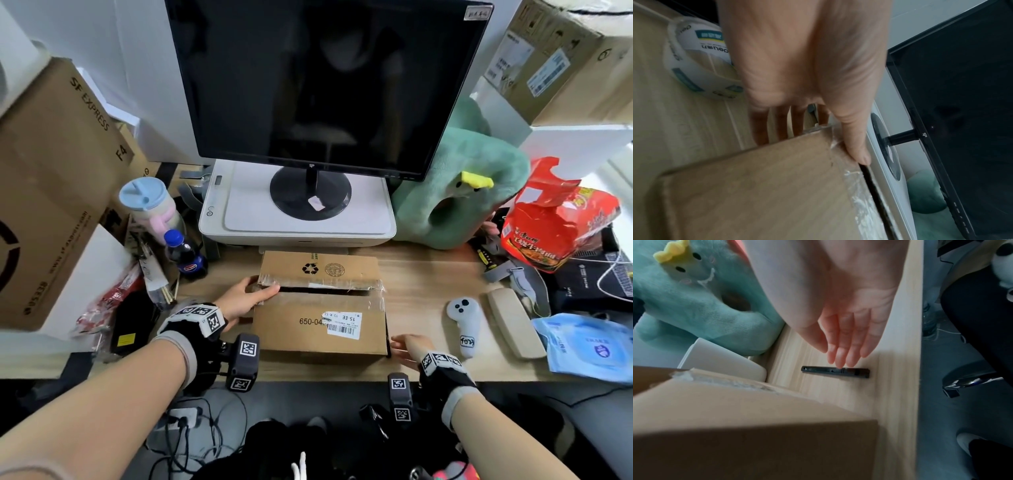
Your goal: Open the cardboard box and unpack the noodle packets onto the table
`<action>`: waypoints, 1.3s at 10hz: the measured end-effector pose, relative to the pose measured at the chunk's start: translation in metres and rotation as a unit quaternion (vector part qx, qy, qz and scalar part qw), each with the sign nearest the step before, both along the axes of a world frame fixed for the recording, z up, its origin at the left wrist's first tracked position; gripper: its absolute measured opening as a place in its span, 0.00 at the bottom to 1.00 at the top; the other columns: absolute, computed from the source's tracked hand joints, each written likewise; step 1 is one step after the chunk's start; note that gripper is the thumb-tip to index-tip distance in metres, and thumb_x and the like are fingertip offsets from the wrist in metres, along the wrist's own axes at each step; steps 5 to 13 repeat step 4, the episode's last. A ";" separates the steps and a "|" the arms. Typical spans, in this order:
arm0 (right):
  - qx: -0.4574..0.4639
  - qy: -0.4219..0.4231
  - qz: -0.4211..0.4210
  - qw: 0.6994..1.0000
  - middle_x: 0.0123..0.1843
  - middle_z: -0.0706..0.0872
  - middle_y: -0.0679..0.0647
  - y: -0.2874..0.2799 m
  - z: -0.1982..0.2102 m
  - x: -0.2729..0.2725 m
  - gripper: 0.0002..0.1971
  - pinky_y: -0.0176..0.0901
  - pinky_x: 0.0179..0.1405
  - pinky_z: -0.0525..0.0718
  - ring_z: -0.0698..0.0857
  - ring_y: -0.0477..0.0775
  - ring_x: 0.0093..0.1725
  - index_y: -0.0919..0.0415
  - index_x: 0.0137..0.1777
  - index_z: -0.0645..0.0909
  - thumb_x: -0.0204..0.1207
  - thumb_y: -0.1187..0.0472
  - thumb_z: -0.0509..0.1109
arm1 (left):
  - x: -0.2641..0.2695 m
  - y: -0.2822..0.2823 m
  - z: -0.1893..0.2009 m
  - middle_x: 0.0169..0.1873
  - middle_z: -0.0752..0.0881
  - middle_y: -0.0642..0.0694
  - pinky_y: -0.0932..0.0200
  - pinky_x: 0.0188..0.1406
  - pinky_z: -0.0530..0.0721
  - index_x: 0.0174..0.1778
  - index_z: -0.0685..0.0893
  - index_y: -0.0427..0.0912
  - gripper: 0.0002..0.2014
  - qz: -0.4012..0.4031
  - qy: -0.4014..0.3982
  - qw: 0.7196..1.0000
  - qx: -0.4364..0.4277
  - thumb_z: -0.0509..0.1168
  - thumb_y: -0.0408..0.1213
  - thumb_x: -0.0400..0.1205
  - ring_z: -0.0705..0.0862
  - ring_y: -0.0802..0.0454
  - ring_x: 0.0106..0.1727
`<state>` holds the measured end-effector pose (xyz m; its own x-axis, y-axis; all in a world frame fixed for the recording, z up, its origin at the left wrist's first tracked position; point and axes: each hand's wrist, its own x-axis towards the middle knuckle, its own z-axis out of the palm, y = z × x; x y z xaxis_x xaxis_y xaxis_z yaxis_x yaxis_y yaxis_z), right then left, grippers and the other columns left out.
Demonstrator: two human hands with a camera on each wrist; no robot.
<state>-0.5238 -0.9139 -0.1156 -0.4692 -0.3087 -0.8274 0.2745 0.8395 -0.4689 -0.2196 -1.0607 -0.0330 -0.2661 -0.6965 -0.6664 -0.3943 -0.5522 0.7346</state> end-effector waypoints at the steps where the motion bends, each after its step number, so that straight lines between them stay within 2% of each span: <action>1: -0.009 -0.008 -0.004 1.000 0.11 0.78 0.47 0.007 -0.003 0.007 0.13 0.35 0.25 0.72 0.78 0.46 0.19 0.62 0.35 0.77 0.81 0.69 0.58 | 0.005 0.003 -0.002 0.67 0.81 0.41 0.53 0.68 0.75 0.73 0.73 0.43 0.29 0.014 0.014 1.000 -0.005 0.71 0.45 0.76 0.80 0.47 0.64; 2: -0.020 -0.021 -0.012 1.000 0.20 0.83 0.51 0.017 0.002 0.018 0.13 0.35 0.24 0.76 0.80 0.47 0.25 0.63 0.36 0.78 0.82 0.69 0.58 | 0.009 0.004 0.000 0.69 0.80 0.42 0.44 0.73 0.74 0.73 0.72 0.47 0.36 0.014 0.025 1.000 -0.006 0.74 0.51 0.70 0.79 0.45 0.67; 3: -0.022 -0.039 -0.027 0.999 0.28 0.85 0.54 0.027 0.009 0.031 0.12 0.35 0.25 0.78 0.80 0.49 0.31 0.63 0.38 0.78 0.82 0.68 0.59 | 0.014 0.007 0.004 0.75 0.74 0.44 0.41 0.72 0.75 0.78 0.66 0.50 0.47 0.005 0.041 0.999 -0.010 0.76 0.55 0.63 0.76 0.44 0.71; 4: -0.035 -0.036 -0.034 0.998 0.38 0.89 0.55 0.037 0.017 0.043 0.08 0.35 0.32 0.77 0.82 0.51 0.37 0.65 0.50 0.79 0.83 0.65 0.58 | 0.021 0.007 0.005 0.79 0.68 0.43 0.45 0.69 0.75 0.80 0.63 0.52 0.43 0.018 0.053 0.998 -0.020 0.73 0.53 0.69 0.71 0.42 0.76; 13: -0.035 -0.036 -0.034 0.998 0.38 0.89 0.55 0.037 0.017 0.043 0.08 0.35 0.32 0.77 0.82 0.51 0.37 0.65 0.50 0.79 0.83 0.65 0.58 | 0.021 0.007 0.005 0.79 0.68 0.43 0.45 0.69 0.75 0.80 0.63 0.52 0.43 0.018 0.053 0.998 -0.020 0.73 0.53 0.69 0.71 0.42 0.76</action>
